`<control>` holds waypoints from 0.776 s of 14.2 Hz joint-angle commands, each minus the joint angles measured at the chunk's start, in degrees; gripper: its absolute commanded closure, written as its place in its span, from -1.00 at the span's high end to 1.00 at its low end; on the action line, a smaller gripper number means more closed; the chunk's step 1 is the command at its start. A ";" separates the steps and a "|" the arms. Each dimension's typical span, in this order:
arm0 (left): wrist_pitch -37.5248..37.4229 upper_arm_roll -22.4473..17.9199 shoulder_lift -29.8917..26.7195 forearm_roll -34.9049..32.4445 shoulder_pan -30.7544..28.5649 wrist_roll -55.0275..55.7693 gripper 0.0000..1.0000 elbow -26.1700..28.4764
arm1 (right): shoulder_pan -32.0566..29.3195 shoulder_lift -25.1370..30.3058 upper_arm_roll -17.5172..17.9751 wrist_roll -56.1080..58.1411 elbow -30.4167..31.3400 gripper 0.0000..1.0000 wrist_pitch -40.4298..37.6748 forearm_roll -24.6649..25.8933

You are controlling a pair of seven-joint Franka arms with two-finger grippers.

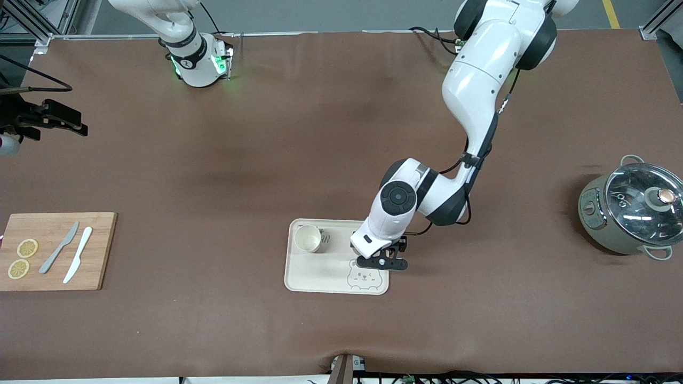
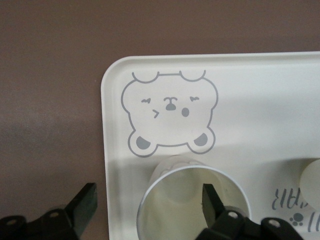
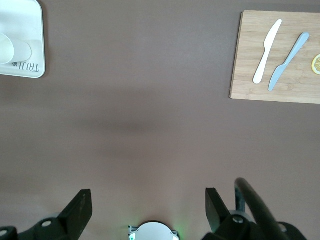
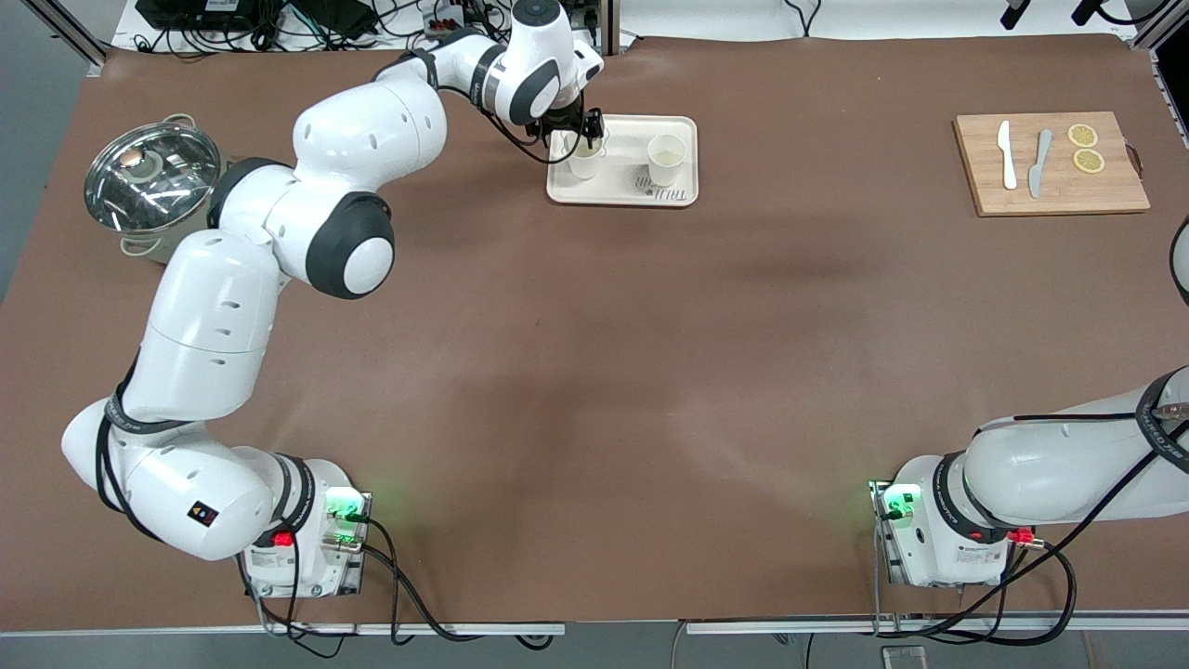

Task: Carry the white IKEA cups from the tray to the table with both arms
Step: 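Lower the left gripper and close it on the cup rim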

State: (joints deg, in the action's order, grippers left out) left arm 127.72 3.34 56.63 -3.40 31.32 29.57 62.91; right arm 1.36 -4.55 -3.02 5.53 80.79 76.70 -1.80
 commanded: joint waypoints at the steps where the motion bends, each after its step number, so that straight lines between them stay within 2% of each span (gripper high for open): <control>1: 0.77 -1.23 1.64 -0.55 1.11 1.19 -1.00 -1.91 | -0.04 -0.20 0.03 -0.61 -0.54 1.00 -0.23 -1.01; 11: 1.13 -1.05 1.12 -0.38 0.59 1.37 -1.00 -1.48 | 0.13 -3.97 0.03 -0.17 -0.54 1.00 0.03 0.04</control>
State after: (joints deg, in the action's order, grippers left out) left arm 128.68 3.25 57.25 -3.40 31.48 29.60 62.90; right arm 1.40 -8.06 -2.98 5.54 80.81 76.87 -1.87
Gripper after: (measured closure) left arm 0.965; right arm 0.000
